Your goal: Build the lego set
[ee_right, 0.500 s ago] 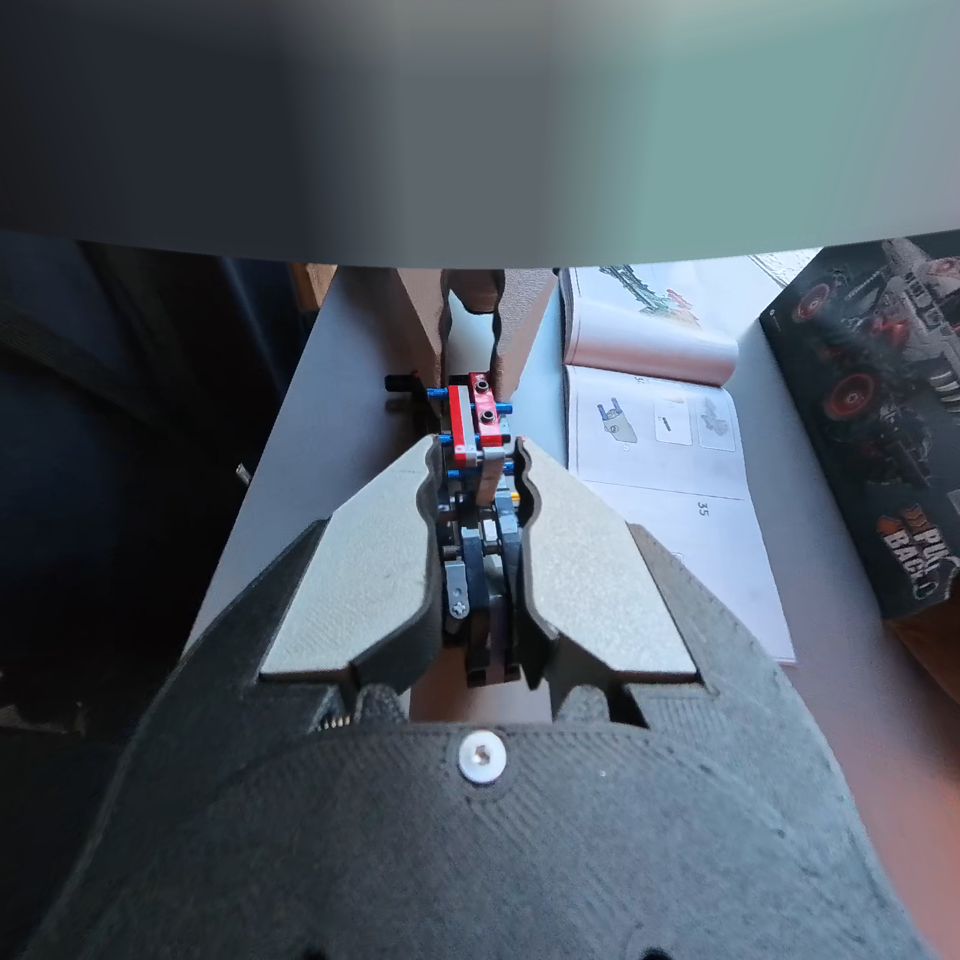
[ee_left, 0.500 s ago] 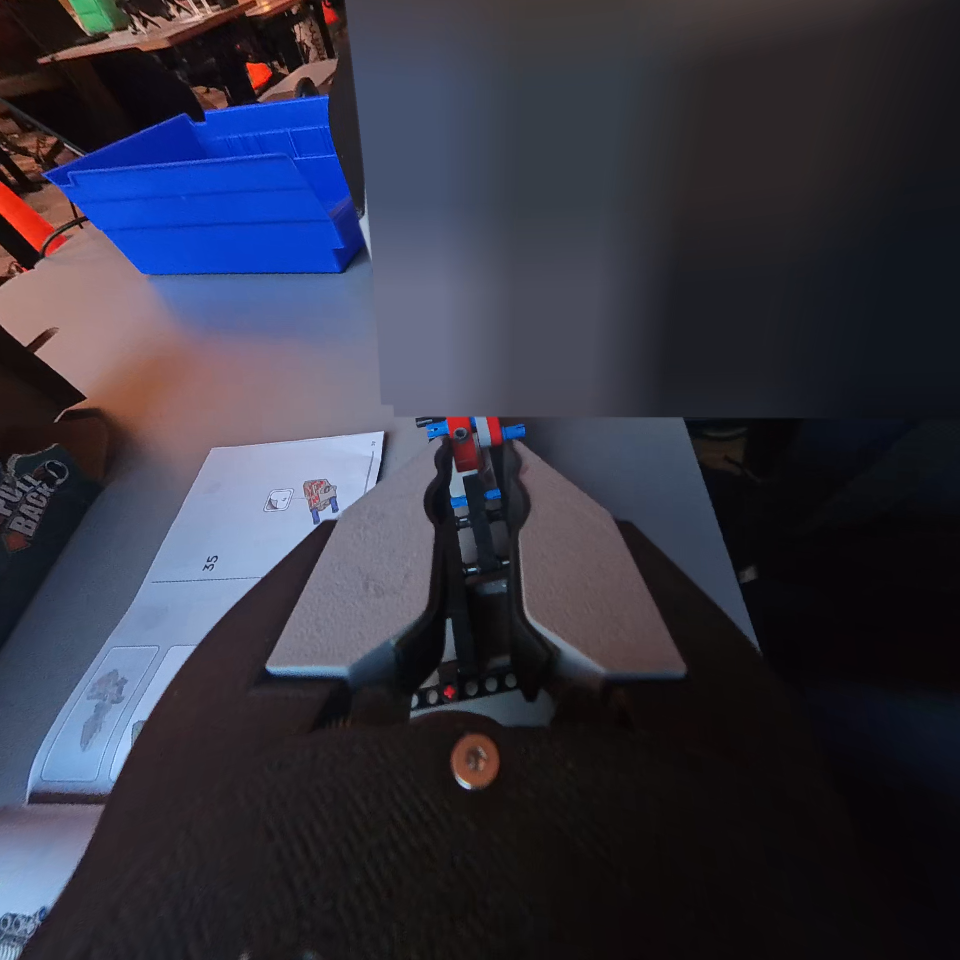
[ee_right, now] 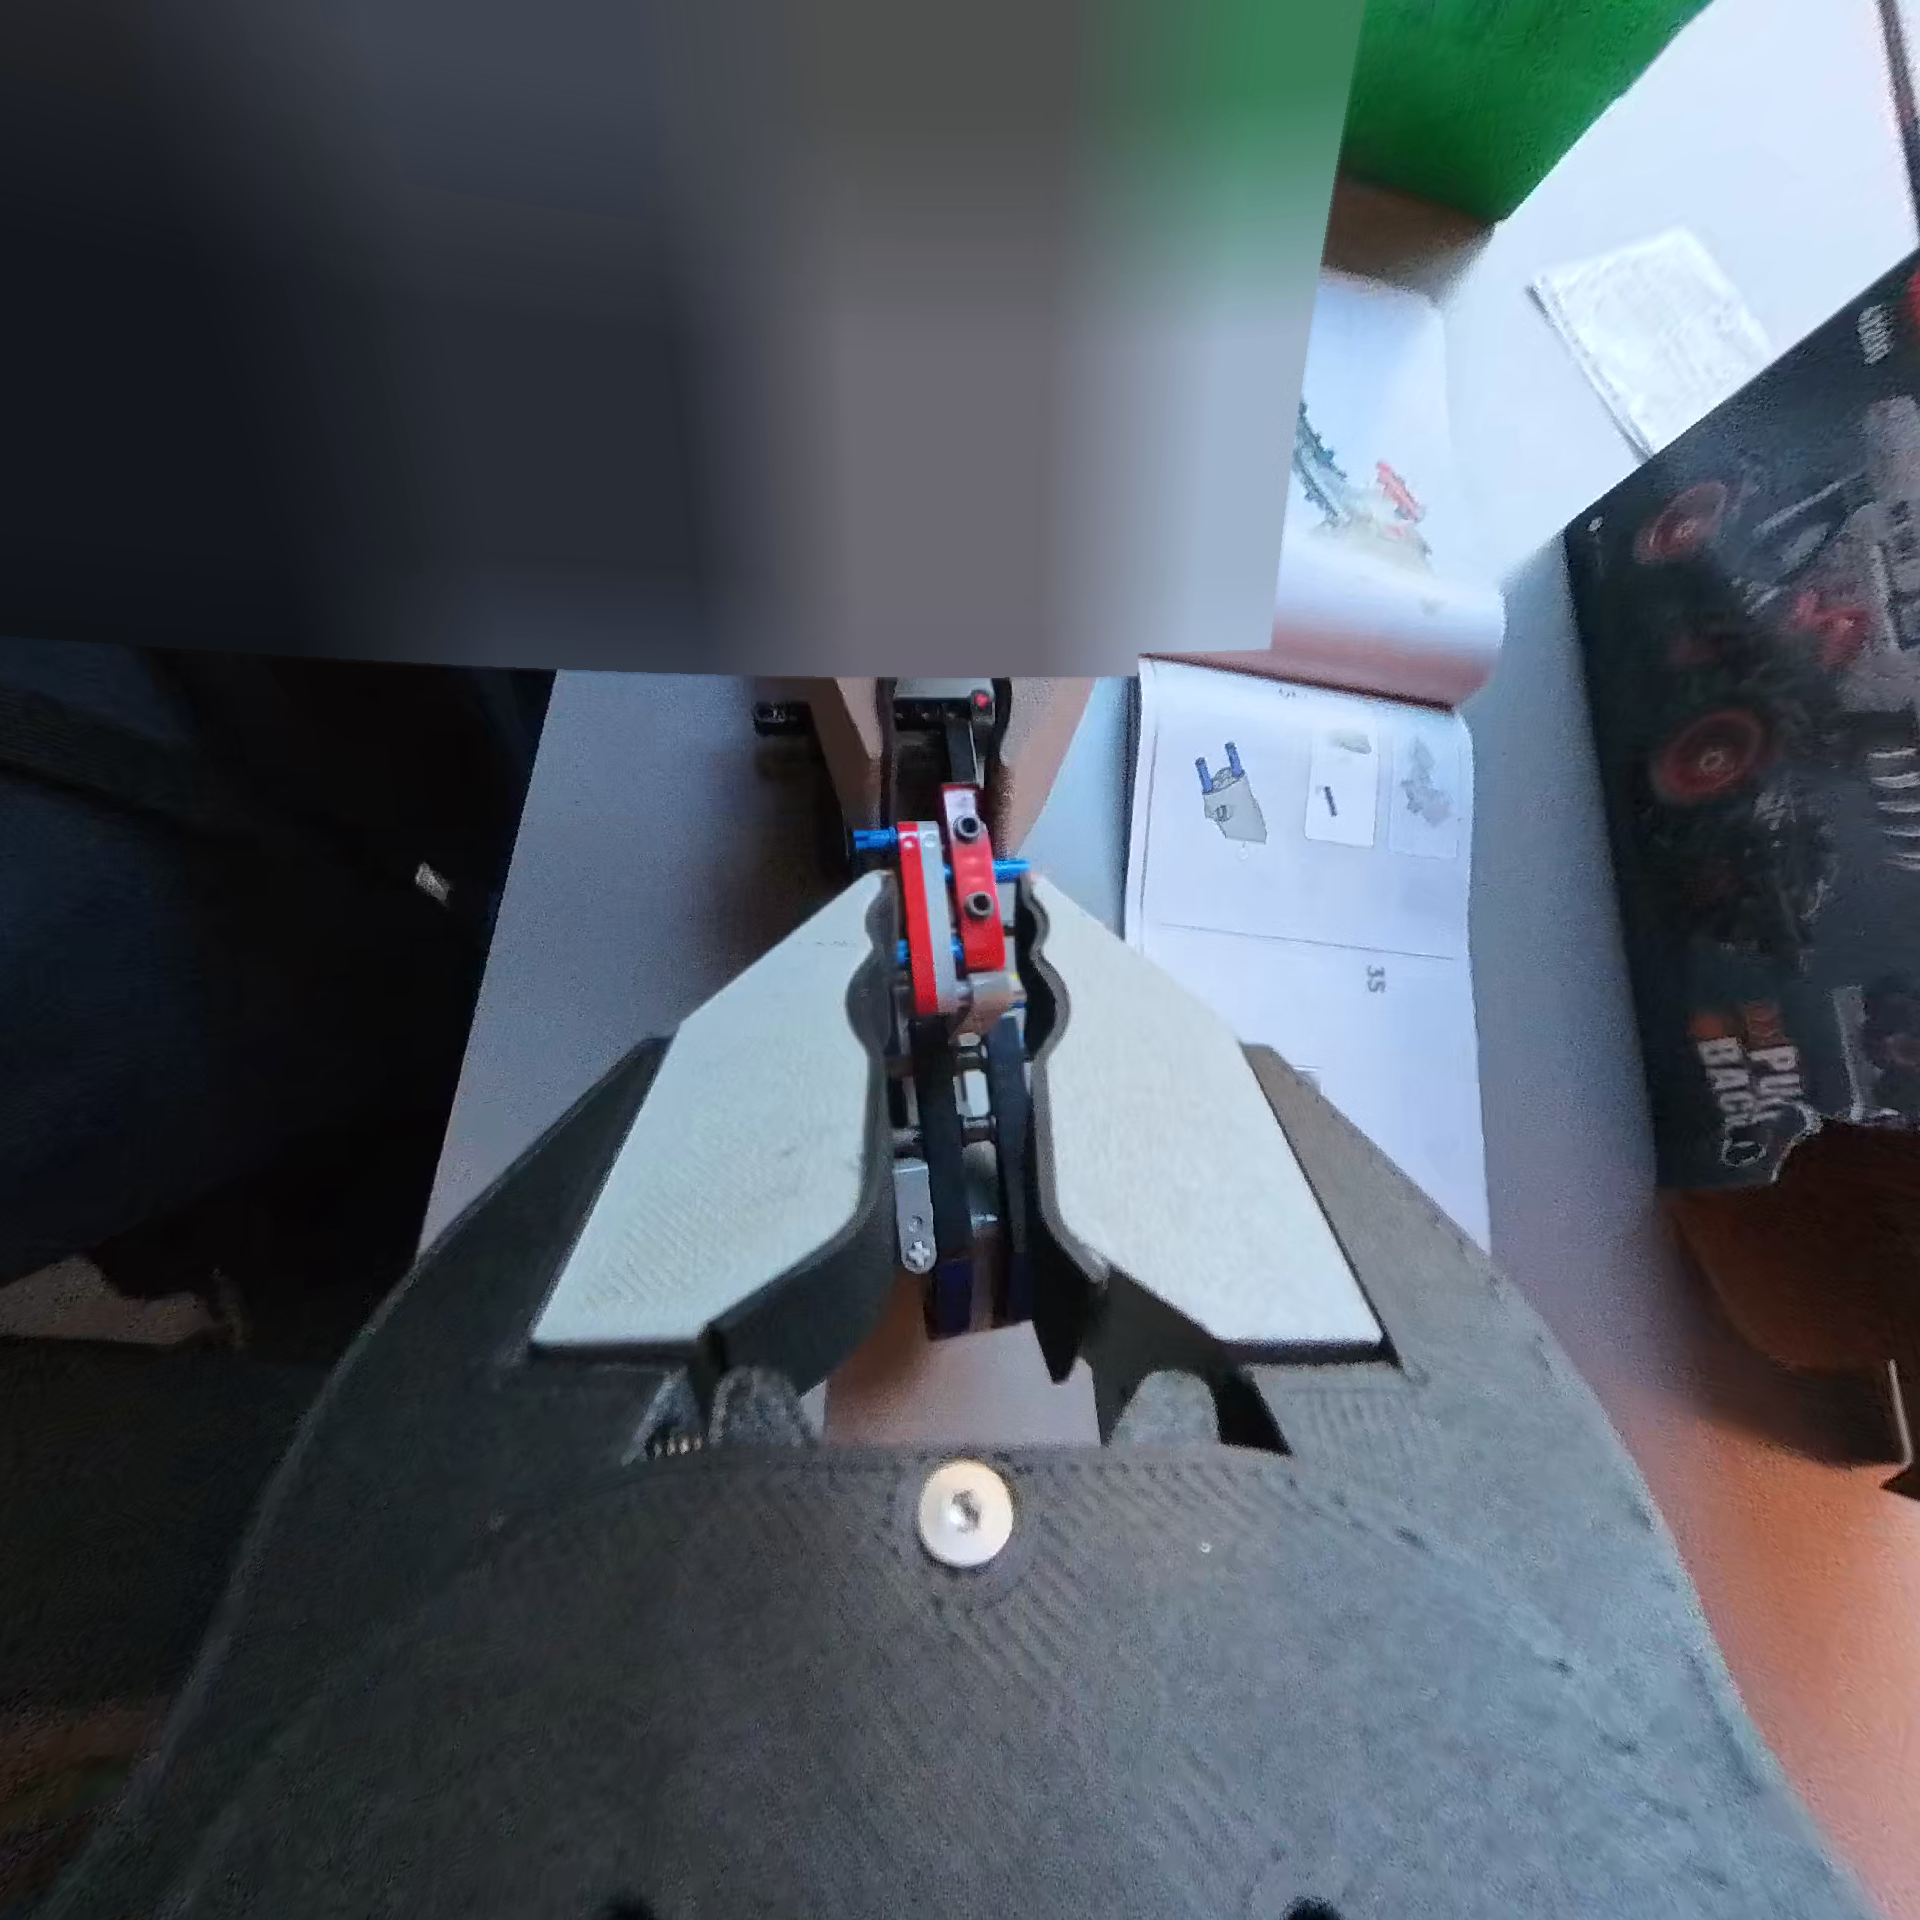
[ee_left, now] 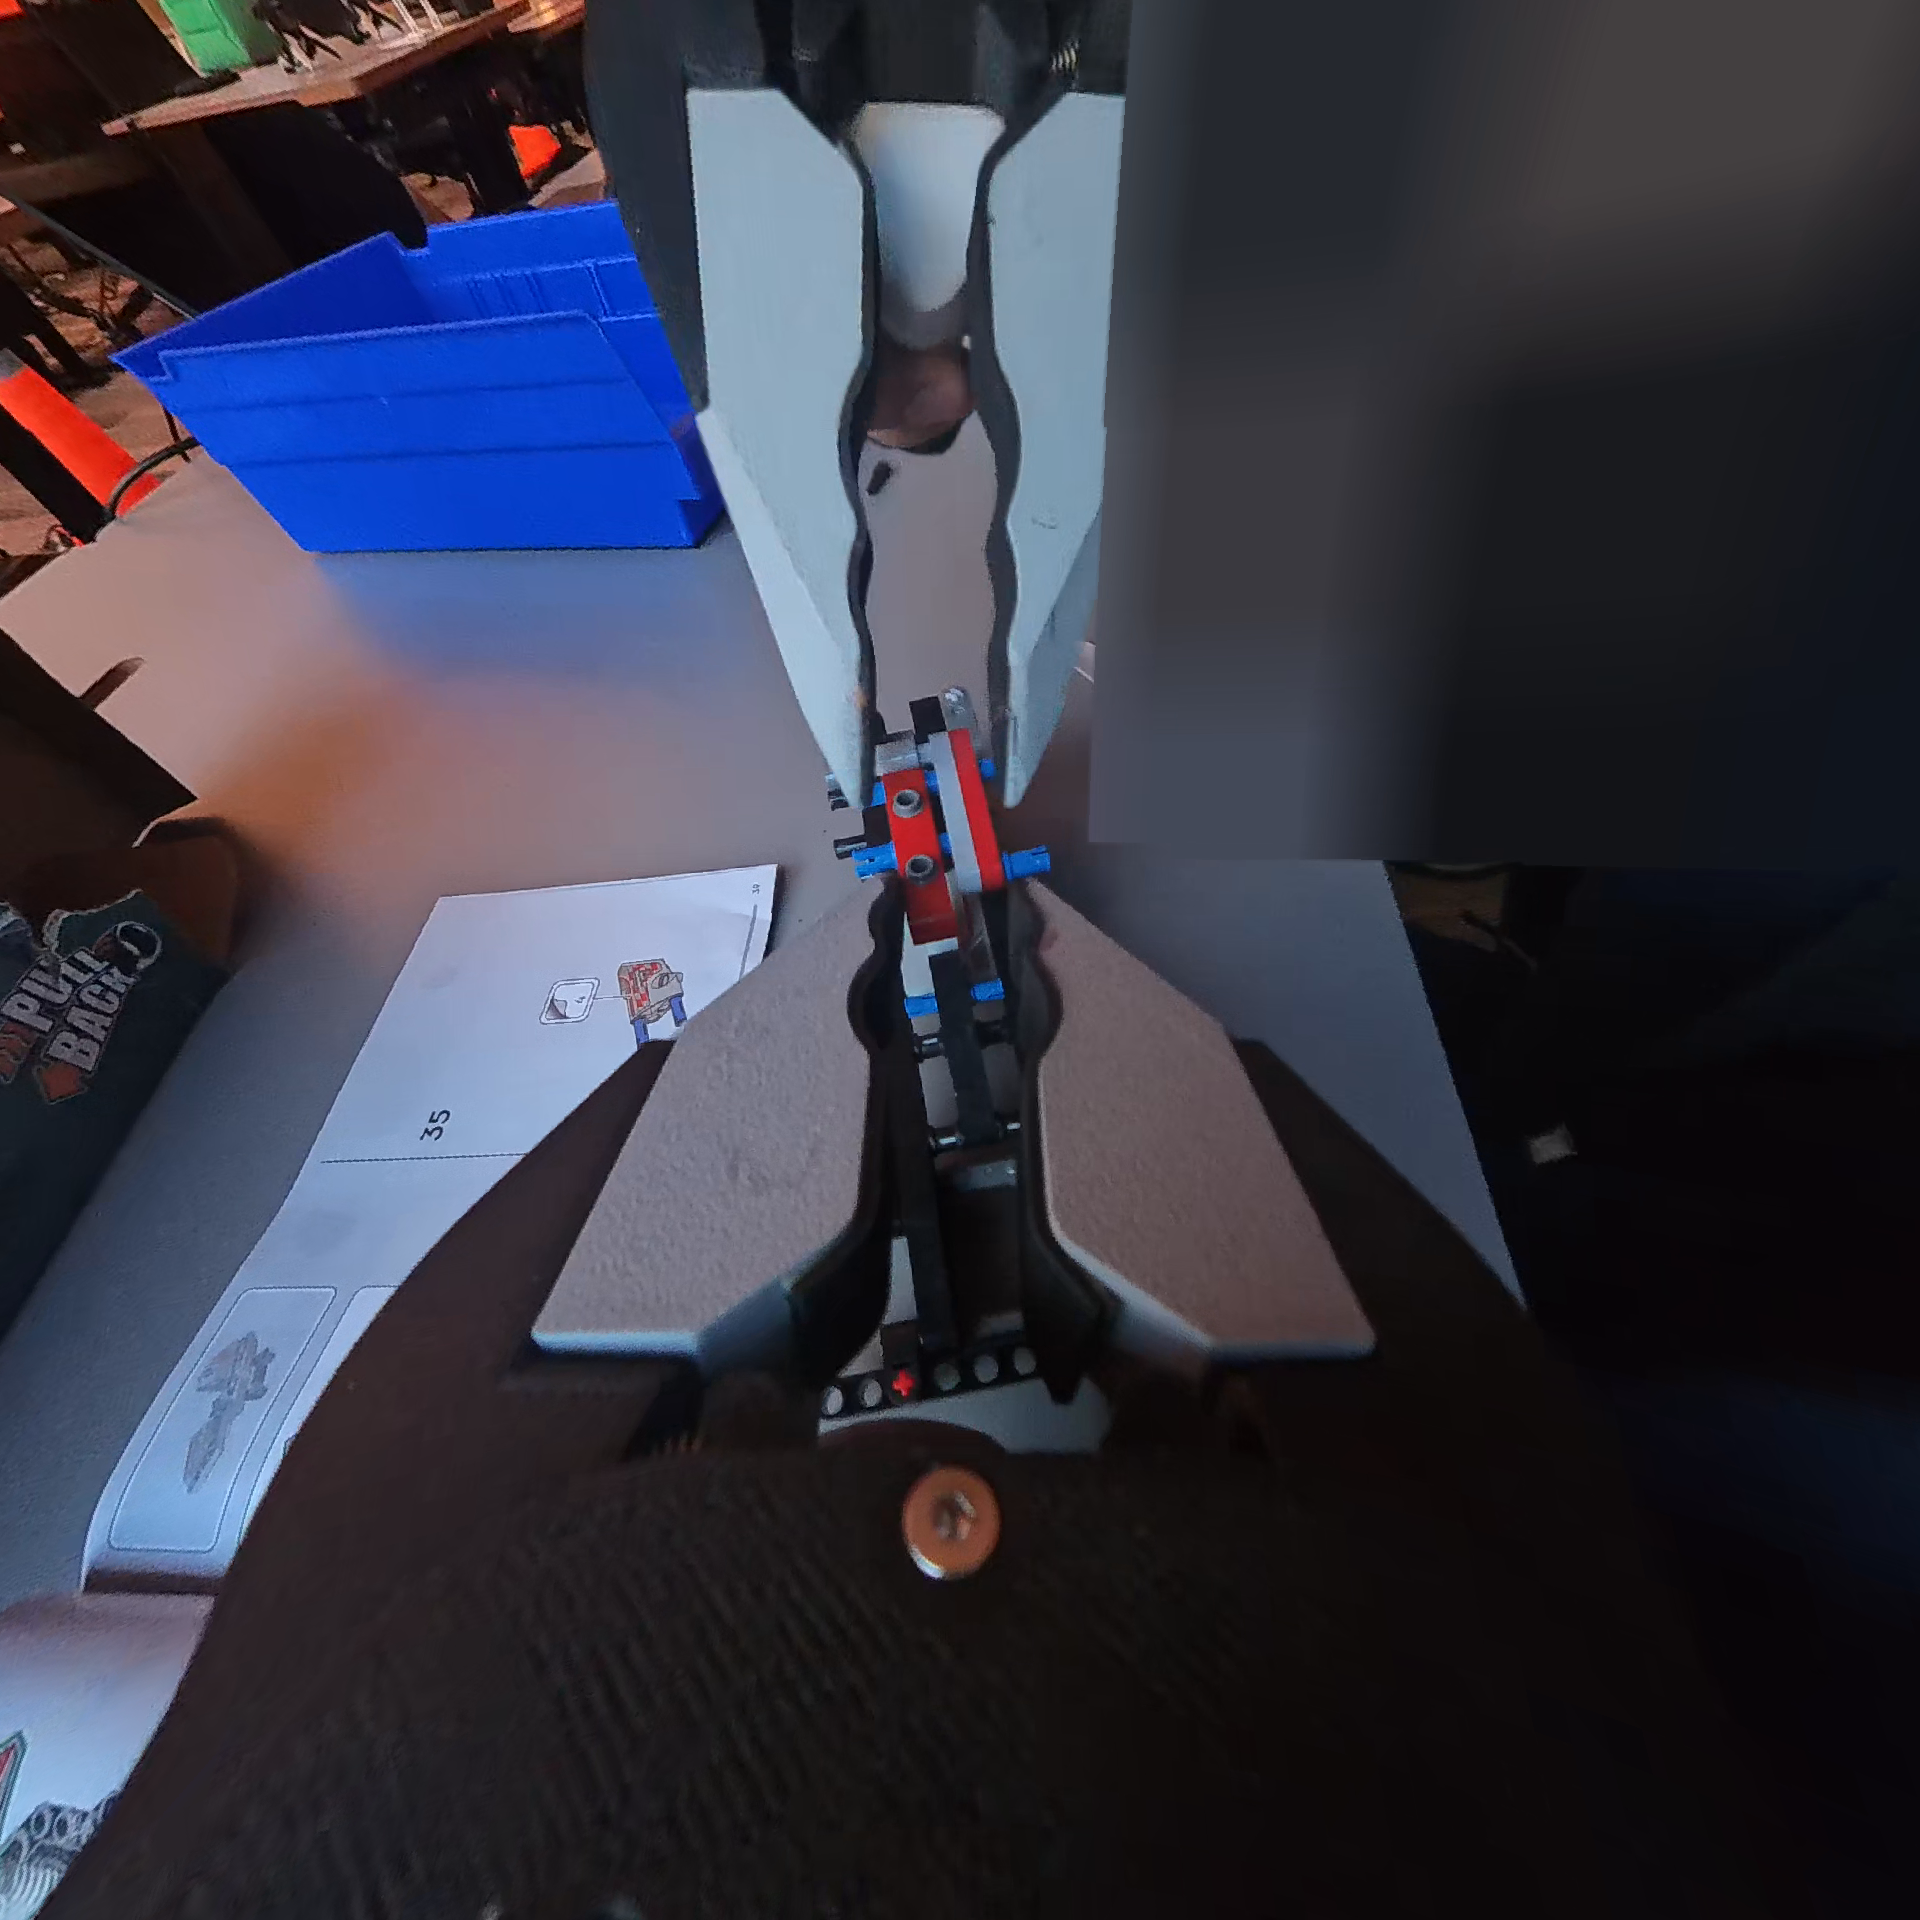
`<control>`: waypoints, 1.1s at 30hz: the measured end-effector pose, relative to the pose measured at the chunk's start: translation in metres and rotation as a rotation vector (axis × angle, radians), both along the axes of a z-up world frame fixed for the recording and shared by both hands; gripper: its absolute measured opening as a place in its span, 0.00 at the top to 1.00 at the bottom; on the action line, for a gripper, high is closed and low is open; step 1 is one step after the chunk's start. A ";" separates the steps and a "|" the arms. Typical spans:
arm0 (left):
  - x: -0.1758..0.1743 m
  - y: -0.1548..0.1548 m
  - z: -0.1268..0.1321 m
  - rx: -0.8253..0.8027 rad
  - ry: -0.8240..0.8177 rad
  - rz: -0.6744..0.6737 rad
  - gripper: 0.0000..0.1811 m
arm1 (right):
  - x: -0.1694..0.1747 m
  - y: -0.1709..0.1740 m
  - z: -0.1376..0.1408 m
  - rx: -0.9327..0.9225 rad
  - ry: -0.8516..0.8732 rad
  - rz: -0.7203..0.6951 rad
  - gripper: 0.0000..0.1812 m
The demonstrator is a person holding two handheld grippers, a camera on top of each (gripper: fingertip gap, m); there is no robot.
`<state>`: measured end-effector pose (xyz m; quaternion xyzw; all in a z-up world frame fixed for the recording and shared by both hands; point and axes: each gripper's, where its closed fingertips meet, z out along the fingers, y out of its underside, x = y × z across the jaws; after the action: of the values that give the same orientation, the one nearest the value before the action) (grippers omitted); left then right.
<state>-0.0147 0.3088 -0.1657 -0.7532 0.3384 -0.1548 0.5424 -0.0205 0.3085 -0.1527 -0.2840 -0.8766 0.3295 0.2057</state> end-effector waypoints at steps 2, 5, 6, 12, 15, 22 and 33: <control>0.000 0.000 0.000 -0.001 0.001 -0.001 0.91 | 0.000 0.000 -0.003 0.023 -0.021 0.007 0.89; 0.000 0.000 0.000 -0.001 0.003 0.001 0.91 | -0.001 0.000 -0.006 0.047 -0.045 0.013 0.90; 0.000 0.000 0.000 -0.003 0.003 0.000 0.91 | -0.001 -0.001 -0.007 0.058 -0.050 0.017 0.91; 0.000 0.000 -0.002 -0.006 0.015 0.001 0.91 | -0.001 -0.001 -0.009 0.102 -0.039 0.045 0.92; 0.000 0.000 -0.001 -0.007 0.014 -0.004 0.92 | -0.001 -0.001 -0.010 0.123 -0.038 0.073 0.92; 0.000 0.000 -0.001 -0.008 0.004 -0.004 0.92 | 0.000 0.000 -0.009 0.086 -0.043 0.114 0.93; 0.000 0.000 -0.001 -0.004 -0.003 -0.004 0.95 | 0.010 0.013 0.009 -0.102 0.015 0.030 0.74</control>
<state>-0.0142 0.3090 -0.1671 -0.7536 0.3388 -0.1576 0.5409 -0.0103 0.3216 -0.1438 -0.2785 -0.8612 0.3791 0.1926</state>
